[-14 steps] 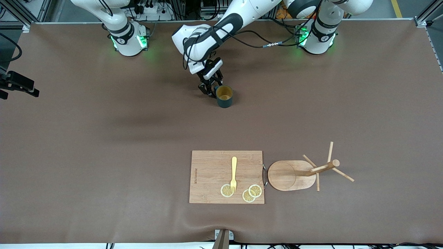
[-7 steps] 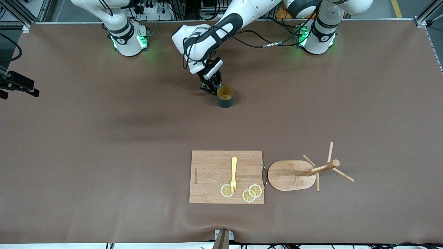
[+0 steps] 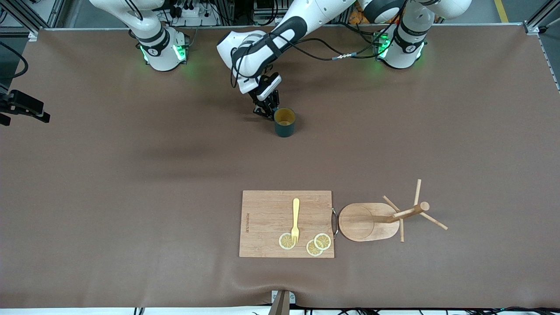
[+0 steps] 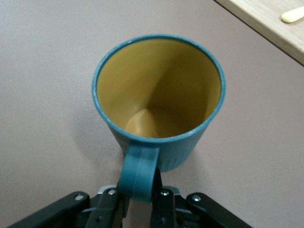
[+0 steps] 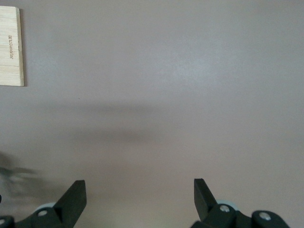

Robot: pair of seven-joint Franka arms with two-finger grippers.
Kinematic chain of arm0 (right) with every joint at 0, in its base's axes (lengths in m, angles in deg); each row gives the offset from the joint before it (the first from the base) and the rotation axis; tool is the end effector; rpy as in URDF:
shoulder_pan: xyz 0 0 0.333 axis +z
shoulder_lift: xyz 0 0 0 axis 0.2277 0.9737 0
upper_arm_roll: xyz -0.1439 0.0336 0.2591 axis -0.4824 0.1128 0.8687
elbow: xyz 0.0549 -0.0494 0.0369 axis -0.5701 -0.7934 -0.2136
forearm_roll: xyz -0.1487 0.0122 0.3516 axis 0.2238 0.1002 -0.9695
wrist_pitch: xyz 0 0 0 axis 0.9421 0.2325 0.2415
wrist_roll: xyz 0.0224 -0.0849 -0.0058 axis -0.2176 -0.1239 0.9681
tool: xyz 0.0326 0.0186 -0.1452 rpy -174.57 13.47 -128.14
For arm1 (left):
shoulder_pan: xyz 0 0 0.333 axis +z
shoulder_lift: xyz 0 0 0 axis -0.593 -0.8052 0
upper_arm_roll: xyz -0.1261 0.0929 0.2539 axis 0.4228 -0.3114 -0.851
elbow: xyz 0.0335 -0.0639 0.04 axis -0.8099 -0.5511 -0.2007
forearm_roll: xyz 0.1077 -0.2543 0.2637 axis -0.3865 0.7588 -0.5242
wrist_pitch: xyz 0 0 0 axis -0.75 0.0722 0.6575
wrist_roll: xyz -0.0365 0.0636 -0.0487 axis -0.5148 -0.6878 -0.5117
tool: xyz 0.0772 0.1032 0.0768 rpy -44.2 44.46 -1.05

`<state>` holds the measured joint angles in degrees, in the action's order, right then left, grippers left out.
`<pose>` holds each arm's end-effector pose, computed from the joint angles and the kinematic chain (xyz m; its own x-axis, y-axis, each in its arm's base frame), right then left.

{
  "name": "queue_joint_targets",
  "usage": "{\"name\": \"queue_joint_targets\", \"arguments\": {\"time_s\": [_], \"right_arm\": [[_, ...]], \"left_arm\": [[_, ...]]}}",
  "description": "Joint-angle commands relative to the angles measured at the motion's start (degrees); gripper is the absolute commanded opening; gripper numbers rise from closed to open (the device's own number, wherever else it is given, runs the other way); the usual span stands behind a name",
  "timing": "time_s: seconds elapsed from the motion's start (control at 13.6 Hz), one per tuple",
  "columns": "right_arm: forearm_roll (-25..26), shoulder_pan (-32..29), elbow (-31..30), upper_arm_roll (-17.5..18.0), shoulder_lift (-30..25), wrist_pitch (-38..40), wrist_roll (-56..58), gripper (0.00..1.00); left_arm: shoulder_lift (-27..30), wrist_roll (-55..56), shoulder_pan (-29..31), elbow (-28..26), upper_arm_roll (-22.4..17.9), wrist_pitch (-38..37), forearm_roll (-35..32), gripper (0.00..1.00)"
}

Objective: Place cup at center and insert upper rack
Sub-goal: 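Grasp the mug handle with the left gripper and lift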

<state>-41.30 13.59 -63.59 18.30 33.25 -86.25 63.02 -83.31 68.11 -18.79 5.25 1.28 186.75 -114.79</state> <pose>0.5479 -0.0582 0.5724 0.9977 0.0568 -0.0372 0.0556 -0.9979 -0.0328 0.2511 -0.5937 0.1218 0.4211 0.6792 0.6011 0.8078 -0.5823 0.0920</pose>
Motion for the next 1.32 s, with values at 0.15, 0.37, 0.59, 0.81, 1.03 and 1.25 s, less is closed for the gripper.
{"name": "queue_joint_targets", "arguments": {"time_s": [0.15,0.37,0.59,0.81,1.03,1.25], "right_arm": [[-0.3,-1.0,0.2,1.0,0.0,0.3,0.1,1.0],[-0.3,-0.8,1.0,1.1,0.0,0.2,0.0,1.0],[-0.3,-1.0,1.1,1.1,0.0,0.3,-0.1,1.0],[-0.4,-0.5,1.6,1.3,0.0,0.3,-0.5,1.0],[-0.5,-0.2,1.9,1.3,0.0,0.4,-3.0,1.0],[-0.6,-0.1,1.9,1.3,0.0,0.5,-4.3,1.0]], "left_arm": [[0.8,0.4,-0.6,3.5,-1.0,-1.0,-0.9,0.0],[1.3,0.2,-0.1,4.9,-0.9,-1.0,-0.7,0.0],[3.3,-1.1,1.5,5.3,-0.2,-0.9,-0.2,0.0],[5.3,-3.9,3.3,7.8,0.0,-0.6,2.3,0.0],[6.8,-6.7,6.0,9.0,0.5,0.2,4.9,0.0],[10.0,-10.0,8.7,9.0,0.5,2.8,7.7,0.0]]}}
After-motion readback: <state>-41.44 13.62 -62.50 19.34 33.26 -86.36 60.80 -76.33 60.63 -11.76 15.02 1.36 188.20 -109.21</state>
